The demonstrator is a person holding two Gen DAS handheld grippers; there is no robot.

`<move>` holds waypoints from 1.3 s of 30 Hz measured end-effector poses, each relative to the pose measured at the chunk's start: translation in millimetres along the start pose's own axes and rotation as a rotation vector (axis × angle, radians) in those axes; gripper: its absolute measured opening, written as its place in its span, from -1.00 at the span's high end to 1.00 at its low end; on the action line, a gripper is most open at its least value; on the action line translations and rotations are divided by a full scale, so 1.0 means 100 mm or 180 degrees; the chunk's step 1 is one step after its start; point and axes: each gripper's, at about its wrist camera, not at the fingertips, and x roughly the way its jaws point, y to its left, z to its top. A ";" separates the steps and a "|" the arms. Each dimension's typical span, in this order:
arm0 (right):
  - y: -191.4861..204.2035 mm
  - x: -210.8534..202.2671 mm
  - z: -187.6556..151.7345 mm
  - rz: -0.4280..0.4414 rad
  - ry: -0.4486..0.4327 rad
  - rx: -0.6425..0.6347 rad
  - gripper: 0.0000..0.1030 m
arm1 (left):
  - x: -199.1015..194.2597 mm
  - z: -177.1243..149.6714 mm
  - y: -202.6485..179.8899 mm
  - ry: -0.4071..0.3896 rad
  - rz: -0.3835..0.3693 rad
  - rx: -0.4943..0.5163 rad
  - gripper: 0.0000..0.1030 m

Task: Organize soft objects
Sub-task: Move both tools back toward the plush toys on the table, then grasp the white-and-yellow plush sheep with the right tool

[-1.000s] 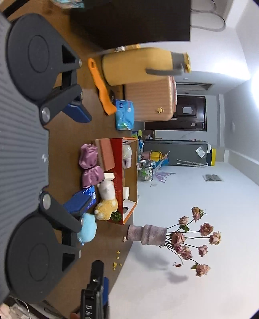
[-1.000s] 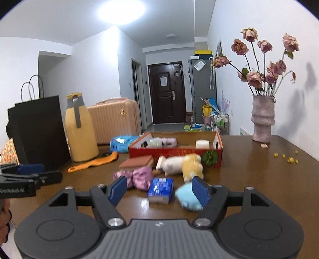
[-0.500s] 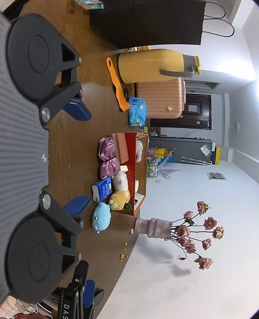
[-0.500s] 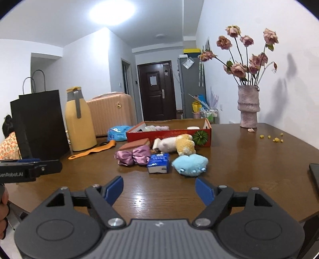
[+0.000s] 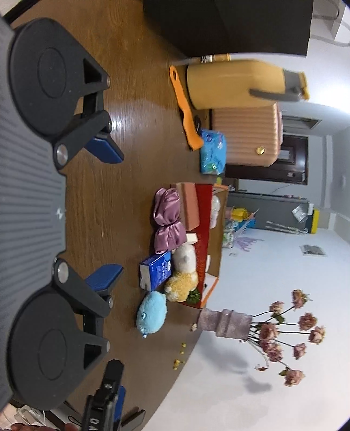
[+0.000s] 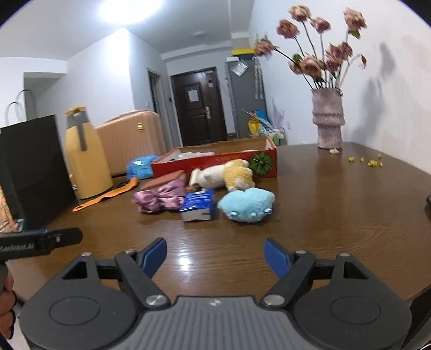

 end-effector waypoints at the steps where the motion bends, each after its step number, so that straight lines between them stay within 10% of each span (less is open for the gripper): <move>1: -0.03 0.07 0.03 -0.0019 0.0012 0.0030 -0.53 | 0.08 0.03 -0.03 0.0018 -0.0010 0.0032 -0.62; 16: -0.32 1.79 1.02 0.0020 0.0183 -0.0301 -0.48 | 1.64 1.03 -0.42 0.0036 -0.0118 0.0293 -0.36; 24: -0.39 2.65 1.11 0.0079 0.0566 -0.0264 0.03 | 2.19 1.20 -0.48 0.0153 -0.0200 0.0264 -0.20; 39: -0.42 1.57 1.05 0.0328 0.0090 -0.0007 0.18 | 1.43 0.87 -0.50 0.0201 -0.0511 0.0108 -0.19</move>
